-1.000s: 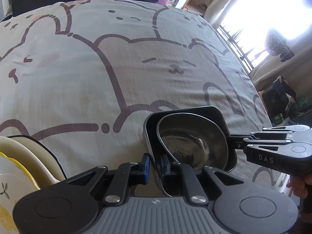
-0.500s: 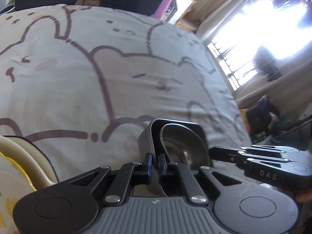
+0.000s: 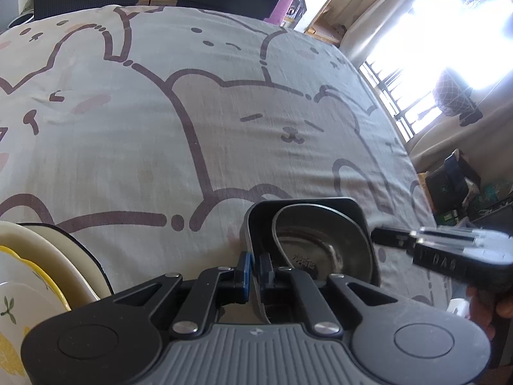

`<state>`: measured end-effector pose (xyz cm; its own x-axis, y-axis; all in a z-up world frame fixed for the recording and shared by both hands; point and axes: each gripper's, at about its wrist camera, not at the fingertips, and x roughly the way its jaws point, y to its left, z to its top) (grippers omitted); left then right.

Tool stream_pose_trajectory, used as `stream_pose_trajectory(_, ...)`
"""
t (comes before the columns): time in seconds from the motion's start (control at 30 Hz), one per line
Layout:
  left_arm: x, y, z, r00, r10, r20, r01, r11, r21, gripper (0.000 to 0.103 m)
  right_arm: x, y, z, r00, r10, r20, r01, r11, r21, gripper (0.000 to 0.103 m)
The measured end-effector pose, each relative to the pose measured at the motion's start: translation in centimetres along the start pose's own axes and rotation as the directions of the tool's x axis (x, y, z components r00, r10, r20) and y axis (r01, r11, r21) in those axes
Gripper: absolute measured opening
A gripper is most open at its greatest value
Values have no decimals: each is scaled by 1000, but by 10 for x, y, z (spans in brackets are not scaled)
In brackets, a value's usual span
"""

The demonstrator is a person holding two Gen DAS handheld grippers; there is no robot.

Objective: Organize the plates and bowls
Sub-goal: 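Lift the tray holding the steel bowl with both grippers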

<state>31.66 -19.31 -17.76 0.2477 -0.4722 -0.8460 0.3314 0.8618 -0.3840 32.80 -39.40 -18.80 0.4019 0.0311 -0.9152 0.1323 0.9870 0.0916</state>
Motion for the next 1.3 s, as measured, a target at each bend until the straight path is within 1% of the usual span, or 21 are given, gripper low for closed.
stream_pose_trajectory(0.13,4,-4,-2,1000,12,-14,-11,999,33,6,4,1,6,1000,2,16,-2,1000,9,17)
stream_pose_trajectory(0.2,4,-5,-2,1000,15,-17,-15,999,45,7,7,5,9,1000,-12,21,12,1000,0,20)
stream_pose_trajectory(0.3,5,-4,-2,1000,11,-23,-10,999,43,7,14,8,13,999,-43,11,43,999,-19,21)
stream_pose_trajectory(0.37,5,-4,-2,1000,11,-25,-10,999,44,8,21,9,13,998,-65,-24,64,997,-46,21)
stream_pose_trajectory(0.47,6,-4,-3,1000,10,-29,-9,999,42,8,28,8,10,995,-50,-88,45,997,-63,20)
stream_pose_trajectory(0.57,9,-4,-4,999,7,-35,-6,999,36,8,29,5,4,991,-13,-131,4,998,-68,14)
stream_pose_trajectory(0.6,9,-4,-5,999,6,-36,-5,1000,31,8,28,4,2,991,3,-136,-12,998,-65,10)
stream_pose_trajectory(0.63,9,-3,-5,999,6,-34,-5,1000,22,7,27,3,0,990,19,-137,-28,998,-58,7)
stream_pose_trajectory(0.8,8,2,-3,999,-17,-32,16,1000,-25,7,22,-8,-3,991,77,-112,-78,997,-2,6)
stream_pose_trajectory(1.17,9,3,-3,999,-18,-30,17,999,-32,6,25,-11,0,989,100,-112,-98,995,30,6)
stream_pose_trajectory(1.23,8,4,-3,999,-18,-30,17,999,-37,6,24,-13,1,987,114,-116,-110,993,44,5)
stream_pose_trajectory(1.3,4,6,-1,999,-35,-19,34,998,-51,6,18,-17,2,986,136,-93,-131,989,61,5)
